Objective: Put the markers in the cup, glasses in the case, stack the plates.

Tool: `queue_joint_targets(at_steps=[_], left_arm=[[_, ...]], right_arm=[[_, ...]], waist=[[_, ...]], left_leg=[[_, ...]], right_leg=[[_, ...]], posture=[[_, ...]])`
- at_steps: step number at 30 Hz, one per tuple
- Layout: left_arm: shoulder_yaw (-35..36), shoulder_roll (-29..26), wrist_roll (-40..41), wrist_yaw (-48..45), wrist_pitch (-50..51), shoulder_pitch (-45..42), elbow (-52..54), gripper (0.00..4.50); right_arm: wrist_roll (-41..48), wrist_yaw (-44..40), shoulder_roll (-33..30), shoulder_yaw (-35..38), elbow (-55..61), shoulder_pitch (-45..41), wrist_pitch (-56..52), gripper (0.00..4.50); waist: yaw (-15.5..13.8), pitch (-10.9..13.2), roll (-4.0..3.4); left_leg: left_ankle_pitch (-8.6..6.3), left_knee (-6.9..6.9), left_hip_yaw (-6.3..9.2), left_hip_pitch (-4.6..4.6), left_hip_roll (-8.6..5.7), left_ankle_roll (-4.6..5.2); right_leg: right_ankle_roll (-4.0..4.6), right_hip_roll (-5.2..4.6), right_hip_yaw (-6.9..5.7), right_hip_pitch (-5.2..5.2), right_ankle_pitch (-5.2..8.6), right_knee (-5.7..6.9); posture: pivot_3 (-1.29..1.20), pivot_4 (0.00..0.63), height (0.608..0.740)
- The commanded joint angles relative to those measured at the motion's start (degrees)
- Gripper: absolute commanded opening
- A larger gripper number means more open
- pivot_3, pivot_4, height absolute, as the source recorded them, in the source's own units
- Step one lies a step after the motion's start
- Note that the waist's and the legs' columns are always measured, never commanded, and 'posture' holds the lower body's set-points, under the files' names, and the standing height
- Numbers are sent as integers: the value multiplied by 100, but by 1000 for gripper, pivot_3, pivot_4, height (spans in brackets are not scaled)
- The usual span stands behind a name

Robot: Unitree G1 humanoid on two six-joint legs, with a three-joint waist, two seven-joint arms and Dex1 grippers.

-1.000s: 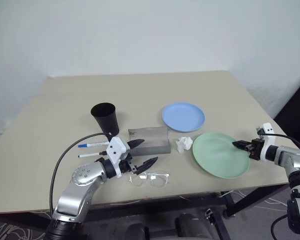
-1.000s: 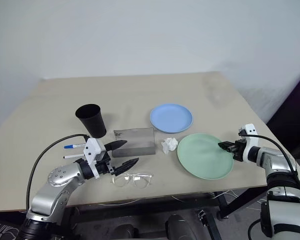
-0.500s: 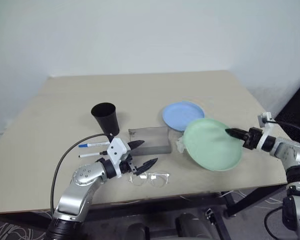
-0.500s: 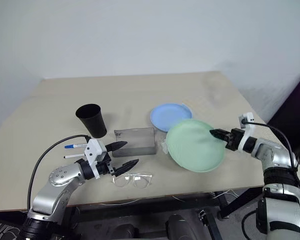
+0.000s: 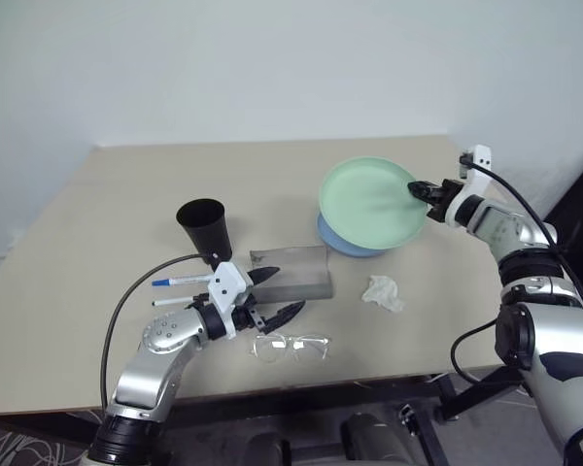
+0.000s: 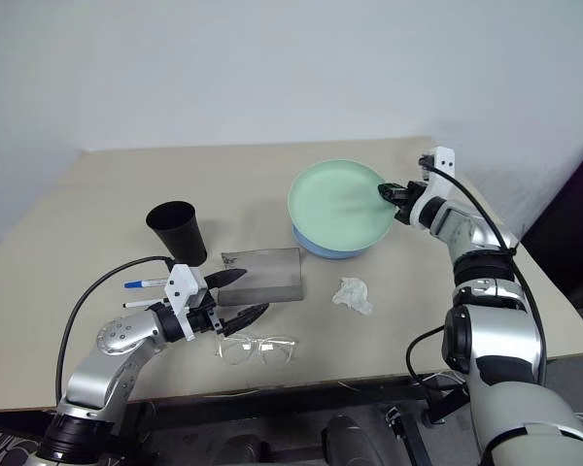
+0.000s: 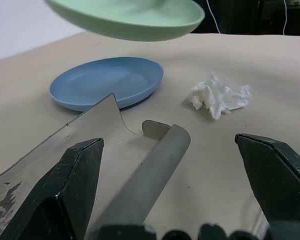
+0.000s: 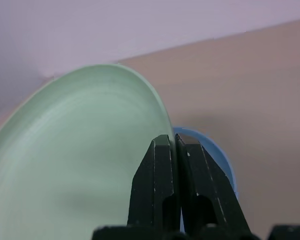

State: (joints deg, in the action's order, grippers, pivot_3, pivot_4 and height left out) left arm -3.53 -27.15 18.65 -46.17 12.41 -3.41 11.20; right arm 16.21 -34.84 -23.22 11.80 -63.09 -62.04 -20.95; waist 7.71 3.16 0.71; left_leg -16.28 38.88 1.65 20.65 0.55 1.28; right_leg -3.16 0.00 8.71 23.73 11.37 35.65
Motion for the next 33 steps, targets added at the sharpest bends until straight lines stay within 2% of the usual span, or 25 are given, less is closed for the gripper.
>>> queue_joint_targets(at_steps=[1, 6, 9, 11, 15, 18, 20, 22, 24, 27, 33], left_arm=[[60, 5, -42, 55, -139, -162, 118, 4500], [56, 20, -44, 118, -155, -144, 150, 4500], [68, 27, -32, 160, -156, -120, 185, 4500], [83, 26, -20, 191, -150, -88, 216, 4500], [70, 19, -18, 222, -140, -21, 280, 4500], [81, 10, -17, 252, -125, -3, 308, 4500], [109, -16, 0, 257, -112, 14, 339, 4500], [148, -67, 10, 234, -107, 0, 320, 4500], [175, -99, 23, 213, -100, -23, 294, 4500], [188, -145, 39, 165, -100, -100, 213, 4500], [153, -159, 38, 69, -124, -238, 51, 4500]], right_arm=[[-339, 863, 117, 0, -571, -415, 633, 40], [-520, 1381, 275, 102, -1041, -528, 1053, 40], [-506, 1394, 316, 208, -1137, -548, 1128, 686], [-527, 1315, 328, 220, -1153, -534, 1138, 1456], [-558, 1026, 305, 200, -1109, -478, 1194, 2658], [-522, 532, 184, 214, -1019, -438, 1317, 2658], [-573, -282, 31, 78, -856, -332, 1498, 2658], [-806, -1487, -188, -337, -500, -5, 1805, 2658], [-934, -2208, -322, -610, -198, 254, 1959, 2658], [-775, -3325, -515, -862, 589, 777, 1596, 2658], [-733, -4185, -743, -1349, 2378, 1921, 904, 2658]], waist=[[1, 0, 0], [6, 0, -1], [55, -1, -1], [100, -1, -1], [154, -1, -4], [151, -1, -5], [146, -1, -5], [130, -1, -5], [116, -1, -5], [116, -1, -5], [111, -2, -14]], left_leg=[[0, -3, 1, 1, 0, 0], [0, -6, 2, 1, 0, 0], [0, -6, 2, 0, 0, 0], [1, -5, 5, -1, 0, 0], [0, -5, 7, -5, 0, 0], [1, -5, 9, -7, 0, 0], [1, -5, 10, -8, 0, 1], [1, -4, 12, -6, -2, 1], [0, -1, 22, -6, -3, 0], [0, -1, 24, -8, -3, 0], [1, 12, 27, -11, -2, 0]], right_leg=[[0, 0, 0, 1, 0, -1], [0, 0, 0, 3, 0, -1], [0, 0, 1, 2, 0, 0], [0, 1, 0, 0, 0, 1], [-1, 2, 0, -3, -1, 2], [0, 3, -1, -3, -1, 5], [0, 3, -2, -5, -1, 5], [-1, 2, -3, -6, 0, 2], [-6, 1, -13, -14, 3, -2], [-7, 0, -14, -15, 4, 0], [-5, 2, -16, -17, 2, 16]], posture=[[0, 0, 740], [0, 0, 740], [0, 0, 740], [0, 0, 740], [0, 0, 740], [0, 0, 740], [0, 0, 740], [0, 0, 740], [0, 0, 740], [0, 0, 740], [0, 0, 740]])
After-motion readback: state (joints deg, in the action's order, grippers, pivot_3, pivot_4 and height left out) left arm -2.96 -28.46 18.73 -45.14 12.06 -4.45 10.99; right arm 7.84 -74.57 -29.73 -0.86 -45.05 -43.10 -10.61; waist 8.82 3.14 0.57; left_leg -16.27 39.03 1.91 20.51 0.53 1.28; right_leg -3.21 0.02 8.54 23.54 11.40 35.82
